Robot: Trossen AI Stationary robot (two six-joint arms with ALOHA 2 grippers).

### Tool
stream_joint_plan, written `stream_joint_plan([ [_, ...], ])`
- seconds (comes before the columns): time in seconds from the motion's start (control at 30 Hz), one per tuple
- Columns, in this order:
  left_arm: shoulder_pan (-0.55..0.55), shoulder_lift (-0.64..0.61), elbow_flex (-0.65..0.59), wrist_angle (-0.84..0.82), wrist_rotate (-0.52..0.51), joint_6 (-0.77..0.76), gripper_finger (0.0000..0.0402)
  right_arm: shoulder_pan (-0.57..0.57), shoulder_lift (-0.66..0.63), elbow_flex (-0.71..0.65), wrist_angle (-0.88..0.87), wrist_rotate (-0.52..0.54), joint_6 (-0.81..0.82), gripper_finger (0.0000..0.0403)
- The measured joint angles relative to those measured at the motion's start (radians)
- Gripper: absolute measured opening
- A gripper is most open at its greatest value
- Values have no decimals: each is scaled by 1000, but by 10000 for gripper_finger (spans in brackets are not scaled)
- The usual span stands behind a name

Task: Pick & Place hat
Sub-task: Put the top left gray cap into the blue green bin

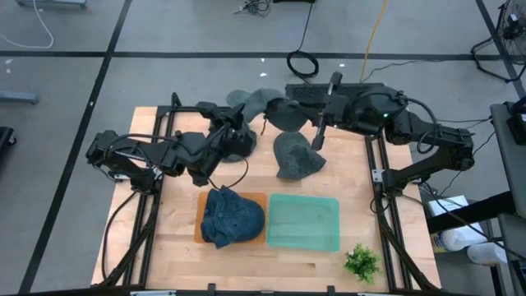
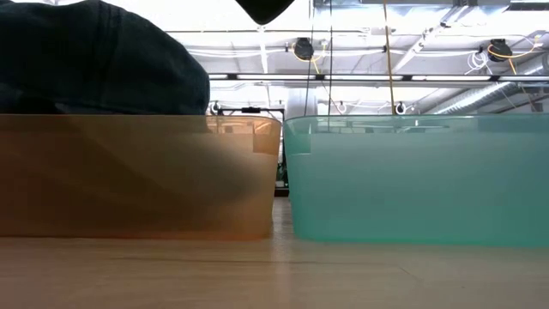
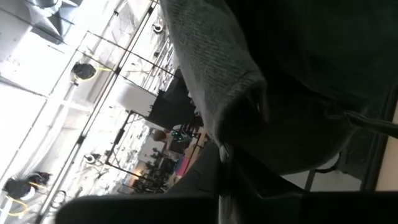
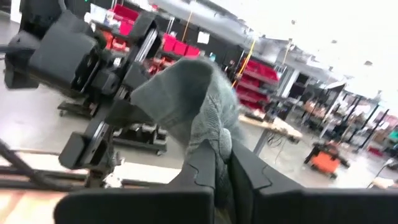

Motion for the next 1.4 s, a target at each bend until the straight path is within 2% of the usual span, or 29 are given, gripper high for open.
stream_joint_plan([
  [0.23, 0, -5, 0, 1, -6, -112, 90, 0, -29, 22, 8, 3, -57, 3],
  [0.43, 0, -5, 0, 0, 56, -166, 141, 0, -52, 40, 11, -1, -92, 3],
  [0.67, 4, -14, -1, -4, 57, -303, 200, 0, -95, 40, -45, -7, -135, 3],
  [0.87, 20, -65, -1, 0, 51, -453, 228, 1, -130, 40, -153, -59, -186, 3],
  [1.03, 29, -115, -1, -2, 57, -563, 226, 1, -150, 40, -215, -116, -220, 3],
  [1.2, 25, -151, 0, -2, 175, -701, 223, 1, -167, 40, -266, -215, -245, 3],
  [1.4, 43, -195, 0, -71, 427, -891, 223, 1, -170, 40, -300, -340, -259, 3],
])
